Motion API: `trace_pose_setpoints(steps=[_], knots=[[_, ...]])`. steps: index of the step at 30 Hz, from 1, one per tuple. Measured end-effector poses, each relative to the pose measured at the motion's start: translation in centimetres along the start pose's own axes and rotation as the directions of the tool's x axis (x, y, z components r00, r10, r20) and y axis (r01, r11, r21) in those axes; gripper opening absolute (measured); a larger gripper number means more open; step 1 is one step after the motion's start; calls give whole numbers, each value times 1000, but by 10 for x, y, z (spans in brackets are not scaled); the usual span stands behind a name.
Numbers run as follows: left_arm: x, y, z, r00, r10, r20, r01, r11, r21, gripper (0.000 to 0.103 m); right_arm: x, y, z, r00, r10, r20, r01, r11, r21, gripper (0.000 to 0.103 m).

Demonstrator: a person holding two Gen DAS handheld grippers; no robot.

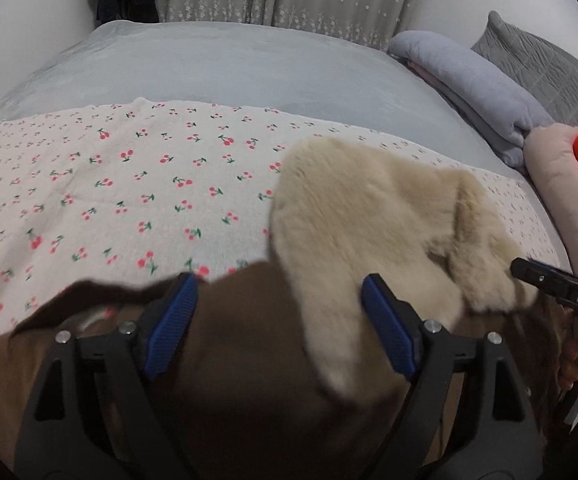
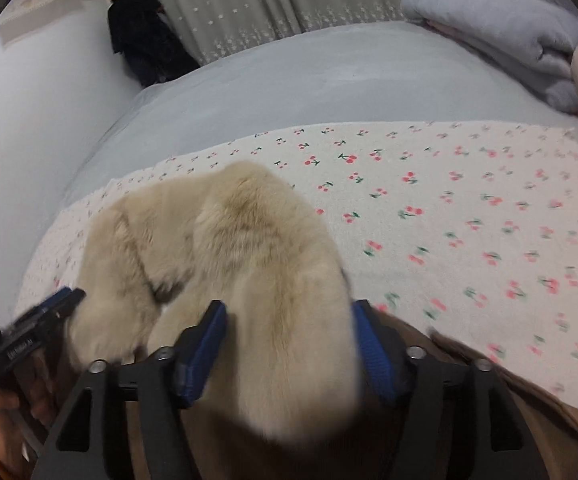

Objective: Fold large clothes

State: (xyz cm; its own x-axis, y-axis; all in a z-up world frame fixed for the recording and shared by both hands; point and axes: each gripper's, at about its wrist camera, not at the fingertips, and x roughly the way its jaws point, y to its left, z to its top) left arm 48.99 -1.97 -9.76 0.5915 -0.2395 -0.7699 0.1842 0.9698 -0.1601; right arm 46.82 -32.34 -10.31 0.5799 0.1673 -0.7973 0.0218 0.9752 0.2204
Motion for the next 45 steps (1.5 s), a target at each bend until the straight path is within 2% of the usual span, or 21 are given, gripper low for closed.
trace_pose_setpoints(steps=[3,6,10,13,17,19,23,25,27,28,29,31,33,34,36,37,40,42,43,44,45], knots=[[-30,-8,-14,999,32,-19,-31,999,30,89,-34,-6,-14,996,-82,43,84,995,-50,82],[-56,-11,-33,997,64,-36,-63,997,36,93,-84,-25,-38,978,-183,97,190,979,-79,84],[-85,-11,-69,995,63,-78,-61,998,27,93,-125,-50,-67,935,-345,85,354,924,-145,86],[-107,-14,-97,995,46,-93,-42,998,40,94,-141,-90,-87,940,-335,-60,328,939,-100,86],[-129,-19,-124,995,41,-86,-37,998,43,93,-173,-132,-114,931,-354,-87,354,935,-11,86],[-139,-22,-139,996,26,-84,-23,999,31,94,-181,-149,-127,936,-334,-116,340,939,43,86],[-149,-32,-159,995,-4,-98,6,1000,20,94,-164,-160,-152,927,-335,-167,349,935,60,86],[-153,-39,-170,994,-22,-103,24,1000,13,94,-138,-162,-162,906,-372,-203,388,921,42,84],[-155,-43,-176,993,-35,-112,36,999,6,94,-125,-166,-169,878,-420,-228,433,901,10,58],[-157,-46,-179,992,-35,-117,36,999,1,94,-123,-167,-170,889,-398,-227,413,910,22,32],[-159,-47,-182,992,-34,-122,34,999,-3,94,-128,-167,-169,894,-394,-214,411,911,36,22],[-164,-48,-186,992,-43,-122,43,999,0,94,-156,-154,-161,878,-464,-121,469,883,13,13],[-168,-53,-189,991,-53,-124,57,998,26,94,-195,-145,-154,876,-482,-21,483,876,18,12],[-169,-55,-190,990,-54,-127,60,997,46,94,-221,-143,-150,860,-510,36,509,860,27,10],[-173,-60,-194,991,-45,-129,55,996,77,94,-267,-151,-146,796,-594,114,591,804,64,2],[-175,-61,-195,991,-45,-126,56,995,84,94,-288,-164,-145,743,-657,126,651,753,93,3],[-182,-63,-202,991,-68,-116,78,993,90,94,-310,-213,-153,655,-754,57,738,654,165,3],[-188,-61,-207,990,-80,-115,90,992,87,94,-299,-252,-171,527,-848,-49,844,516,147,2],[-190,-59,-210,990,-79,-115,89,993,82,94,-299,-264,-180,511,-855,-84,856,497,144,2],[-194,-54,-213,990,-75,-115,84,994,73,94,-295,-279,-191,516,-846,-135,853,495,164,2],[-196,-52,-215,991,-71,-115,80,995,67,94,-297,-290,-204,541,-825,-164,836,506,211,2]])
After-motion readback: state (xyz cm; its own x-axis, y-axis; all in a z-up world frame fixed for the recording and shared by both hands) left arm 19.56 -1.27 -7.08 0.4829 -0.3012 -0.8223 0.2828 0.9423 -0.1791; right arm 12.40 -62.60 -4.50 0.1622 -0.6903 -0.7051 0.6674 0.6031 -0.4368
